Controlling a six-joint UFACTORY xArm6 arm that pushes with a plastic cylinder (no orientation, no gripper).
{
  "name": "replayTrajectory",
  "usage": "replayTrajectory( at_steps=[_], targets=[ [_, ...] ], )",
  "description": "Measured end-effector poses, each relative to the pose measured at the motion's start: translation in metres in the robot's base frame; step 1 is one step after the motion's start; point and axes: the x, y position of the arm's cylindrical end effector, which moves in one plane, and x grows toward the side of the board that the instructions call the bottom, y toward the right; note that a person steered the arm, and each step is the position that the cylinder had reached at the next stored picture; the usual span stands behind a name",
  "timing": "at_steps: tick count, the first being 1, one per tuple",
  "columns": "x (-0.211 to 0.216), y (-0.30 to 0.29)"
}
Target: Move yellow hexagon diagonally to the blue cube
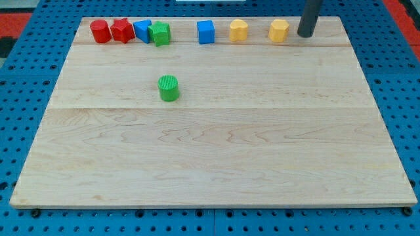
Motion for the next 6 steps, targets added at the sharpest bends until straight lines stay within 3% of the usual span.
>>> replayTrajectory(
  at_steps=[2,5,6],
  targets=[
    [-0.015,-0.08],
    [0.073,-0.101],
    [0.076,-0.121]
  ],
)
